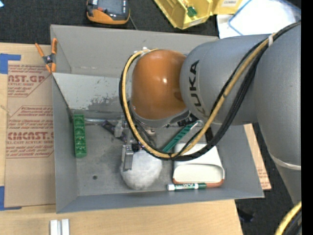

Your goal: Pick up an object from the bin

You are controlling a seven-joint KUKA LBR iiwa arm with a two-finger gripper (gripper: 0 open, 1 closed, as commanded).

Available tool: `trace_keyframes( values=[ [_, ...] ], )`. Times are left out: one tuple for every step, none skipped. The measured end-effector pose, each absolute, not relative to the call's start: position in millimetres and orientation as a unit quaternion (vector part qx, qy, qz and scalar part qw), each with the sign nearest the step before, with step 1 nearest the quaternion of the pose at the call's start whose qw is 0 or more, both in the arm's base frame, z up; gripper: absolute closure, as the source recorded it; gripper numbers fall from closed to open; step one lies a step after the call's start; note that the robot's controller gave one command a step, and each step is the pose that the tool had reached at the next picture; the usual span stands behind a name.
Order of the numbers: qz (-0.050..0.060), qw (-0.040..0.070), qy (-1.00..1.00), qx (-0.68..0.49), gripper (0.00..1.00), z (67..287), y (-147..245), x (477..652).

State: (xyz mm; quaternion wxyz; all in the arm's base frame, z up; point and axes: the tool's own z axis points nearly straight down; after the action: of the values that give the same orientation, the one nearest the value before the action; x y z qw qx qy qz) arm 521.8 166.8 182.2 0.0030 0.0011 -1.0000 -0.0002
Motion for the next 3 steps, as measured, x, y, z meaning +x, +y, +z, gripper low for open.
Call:
trace_keyframes(
  values=[
    [-0.001, 0.000, -1.000, 0.000, 0.00, 185, 166, 523.8],
    [-0.001, -0.001, -0.989, 0.150, 0.00, 95, 114, 497.6],
    [-0.001, -0.004, -0.975, 0.220, 0.00, 152, 108, 481.7]
  ],
)
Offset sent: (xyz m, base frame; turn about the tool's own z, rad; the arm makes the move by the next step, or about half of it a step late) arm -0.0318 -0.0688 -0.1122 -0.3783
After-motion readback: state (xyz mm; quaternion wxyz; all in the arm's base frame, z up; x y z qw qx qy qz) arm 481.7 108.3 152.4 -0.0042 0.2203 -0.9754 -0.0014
